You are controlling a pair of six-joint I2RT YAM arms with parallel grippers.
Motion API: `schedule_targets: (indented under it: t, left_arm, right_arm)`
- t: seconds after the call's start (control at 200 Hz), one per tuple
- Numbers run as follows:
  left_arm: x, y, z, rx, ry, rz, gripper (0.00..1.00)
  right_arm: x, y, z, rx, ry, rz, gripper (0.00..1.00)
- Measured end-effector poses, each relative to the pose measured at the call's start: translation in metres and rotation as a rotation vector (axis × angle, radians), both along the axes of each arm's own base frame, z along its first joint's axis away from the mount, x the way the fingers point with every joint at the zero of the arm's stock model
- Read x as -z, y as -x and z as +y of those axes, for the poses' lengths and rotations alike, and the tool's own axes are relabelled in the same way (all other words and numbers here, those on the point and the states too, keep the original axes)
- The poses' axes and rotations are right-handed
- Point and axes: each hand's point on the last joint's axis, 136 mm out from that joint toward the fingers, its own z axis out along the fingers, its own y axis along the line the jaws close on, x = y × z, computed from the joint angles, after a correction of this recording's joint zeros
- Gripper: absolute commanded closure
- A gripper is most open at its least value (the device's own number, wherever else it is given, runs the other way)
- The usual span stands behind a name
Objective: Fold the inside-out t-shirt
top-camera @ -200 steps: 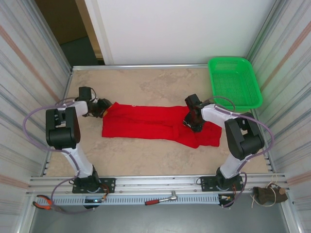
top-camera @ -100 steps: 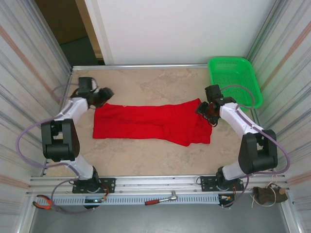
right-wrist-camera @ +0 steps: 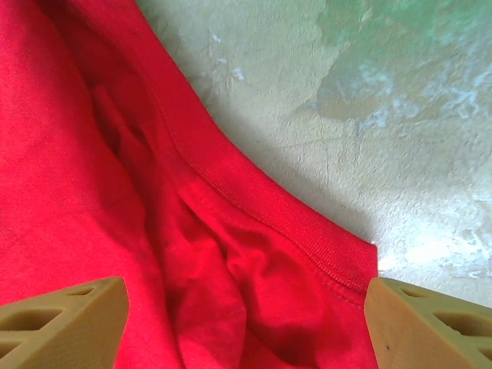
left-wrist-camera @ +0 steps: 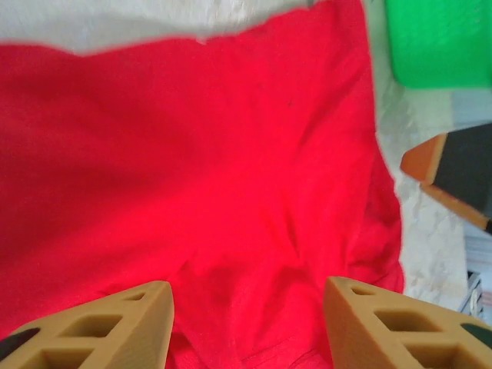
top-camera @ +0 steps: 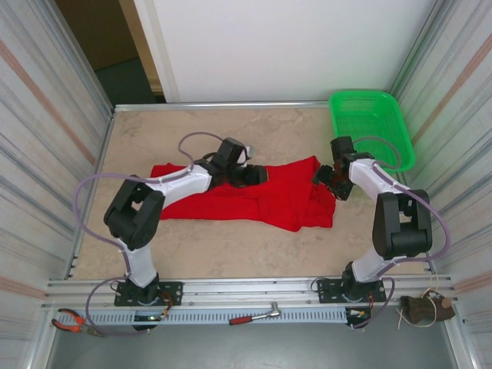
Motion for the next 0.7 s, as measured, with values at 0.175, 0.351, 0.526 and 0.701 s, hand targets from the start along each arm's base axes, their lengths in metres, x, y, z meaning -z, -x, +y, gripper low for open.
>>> schedule_targets:
  t: [0.175, 0.351, 0.526, 0.701]
  left_arm:
    - [0.034, 0.016, 0.003, 0.012, -0.052, 0.050, 0.45]
    - [0.060, 0.028, 0.022, -0.004, -0.110, 0.089, 0.45]
    - [0.062, 0.022, 0.052, -0.049, -0.125, 0.083, 0.45]
    - [0.055, 0.009, 0.086, -0.113, -0.143, 0.074, 0.45]
  right_arm:
    - [0.014, 0.014, 0.008, -0.020, -0.012, 0.033, 0.19]
    - [0.019, 0.025, 0.013, -0.033, -0.015, 0.043, 0.15]
    - [0.017, 0.020, 0.013, -0.024, -0.017, 0.021, 0.13]
    - [0.016, 0.018, 0.013, -0.019, -0.016, 0.010, 0.12]
